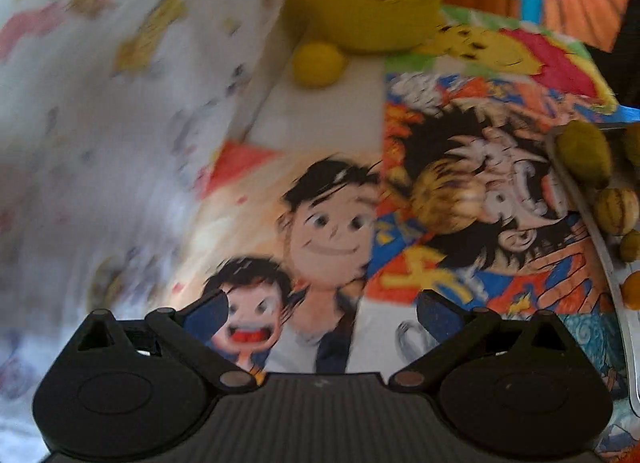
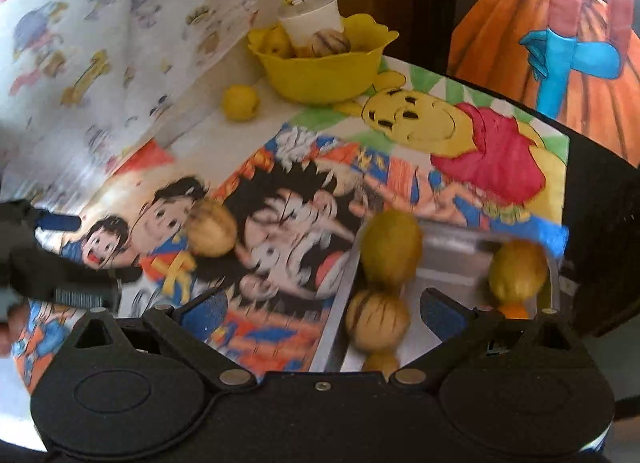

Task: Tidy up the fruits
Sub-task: 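Grasp the striped fruit with the left gripper while the right gripper reaches toward the lemon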

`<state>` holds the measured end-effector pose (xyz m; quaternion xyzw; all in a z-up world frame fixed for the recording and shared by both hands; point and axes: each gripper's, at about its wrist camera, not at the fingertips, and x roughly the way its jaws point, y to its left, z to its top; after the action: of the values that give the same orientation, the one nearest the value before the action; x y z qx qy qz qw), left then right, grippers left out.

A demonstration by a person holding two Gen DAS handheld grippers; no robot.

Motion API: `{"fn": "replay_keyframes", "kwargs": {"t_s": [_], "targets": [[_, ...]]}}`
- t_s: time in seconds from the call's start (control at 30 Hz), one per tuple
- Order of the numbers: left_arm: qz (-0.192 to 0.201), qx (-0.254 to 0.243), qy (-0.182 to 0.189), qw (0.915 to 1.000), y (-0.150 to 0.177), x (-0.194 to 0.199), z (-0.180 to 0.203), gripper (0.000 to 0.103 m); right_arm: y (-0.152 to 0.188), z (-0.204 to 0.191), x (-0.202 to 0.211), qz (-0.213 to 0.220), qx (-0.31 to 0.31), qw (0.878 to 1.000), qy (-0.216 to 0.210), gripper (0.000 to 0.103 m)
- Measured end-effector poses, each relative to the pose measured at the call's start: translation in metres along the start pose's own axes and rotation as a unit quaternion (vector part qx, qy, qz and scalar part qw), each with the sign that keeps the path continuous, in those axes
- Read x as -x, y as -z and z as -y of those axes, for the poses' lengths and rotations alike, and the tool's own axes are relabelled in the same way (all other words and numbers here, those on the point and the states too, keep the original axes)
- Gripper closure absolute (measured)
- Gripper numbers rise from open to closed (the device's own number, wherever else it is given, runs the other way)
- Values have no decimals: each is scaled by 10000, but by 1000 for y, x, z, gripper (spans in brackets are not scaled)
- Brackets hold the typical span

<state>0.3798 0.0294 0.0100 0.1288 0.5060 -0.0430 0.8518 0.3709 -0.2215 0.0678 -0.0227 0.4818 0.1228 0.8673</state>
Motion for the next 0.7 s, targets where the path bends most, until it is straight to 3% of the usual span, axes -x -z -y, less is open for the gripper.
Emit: {"fn": "replay_keyframes", "kwargs": {"t_s": [0.23, 0.47, 0.7], "targets": [[478, -352, 270, 9979, -7, -15, 24, 1, -47, 3, -36, 171, -27, 9985, -522, 1], [804, -185, 549, 9951, -11, -30, 34, 1, -98, -11, -79, 449, 533, 9894, -1273, 1], [928, 93, 703, 9932, -11, -48, 45, 17, -127, -20, -133, 486, 1131, 9780, -1684, 4]]}}
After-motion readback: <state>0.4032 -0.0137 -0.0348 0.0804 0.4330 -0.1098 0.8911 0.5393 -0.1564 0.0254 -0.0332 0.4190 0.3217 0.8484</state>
